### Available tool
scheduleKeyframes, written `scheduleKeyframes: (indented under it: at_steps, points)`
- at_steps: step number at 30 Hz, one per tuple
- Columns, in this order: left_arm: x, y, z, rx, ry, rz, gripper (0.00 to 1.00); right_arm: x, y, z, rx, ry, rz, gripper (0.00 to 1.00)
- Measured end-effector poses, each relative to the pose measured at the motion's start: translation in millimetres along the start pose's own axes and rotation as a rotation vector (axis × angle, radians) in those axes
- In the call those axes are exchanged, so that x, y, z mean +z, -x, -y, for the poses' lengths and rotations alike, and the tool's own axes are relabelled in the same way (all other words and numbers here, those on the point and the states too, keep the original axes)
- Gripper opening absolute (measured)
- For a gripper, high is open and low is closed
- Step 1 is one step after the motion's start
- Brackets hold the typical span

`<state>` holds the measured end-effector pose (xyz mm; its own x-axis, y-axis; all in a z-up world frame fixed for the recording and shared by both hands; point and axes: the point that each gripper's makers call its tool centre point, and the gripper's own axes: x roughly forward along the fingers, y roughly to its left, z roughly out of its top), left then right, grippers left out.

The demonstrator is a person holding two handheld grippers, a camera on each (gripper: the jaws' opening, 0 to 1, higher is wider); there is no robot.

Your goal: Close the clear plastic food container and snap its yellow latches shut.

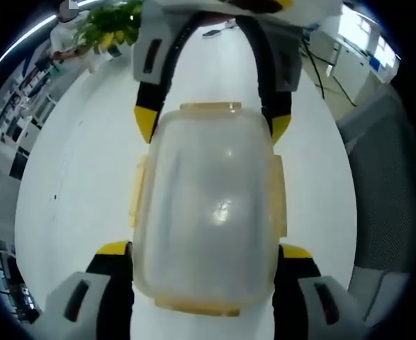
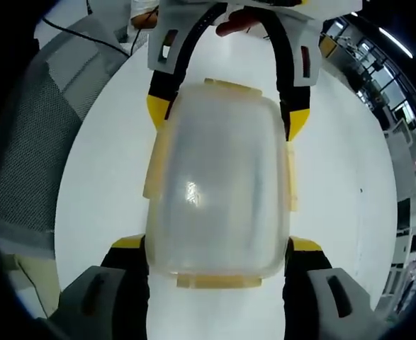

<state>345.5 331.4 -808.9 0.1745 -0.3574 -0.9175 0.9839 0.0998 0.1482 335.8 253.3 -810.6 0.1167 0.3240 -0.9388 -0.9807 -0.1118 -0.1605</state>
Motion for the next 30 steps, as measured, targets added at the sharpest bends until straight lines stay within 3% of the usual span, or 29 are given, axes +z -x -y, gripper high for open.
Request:
scheduleKeyframes:
  at_steps: [21,30]
  points:
    - [-15.2,-1,-40.1,-0.002,-0.036,-0.02,0.79,10.5,-11,39,-0.027,-0.041,-0.012,0.76]
    - [-17.4,-4,-70.1,-0.004,-0.033,0.002,0.79,10.5,-16,67,-0.034,-0.047,-0.007,0.76]
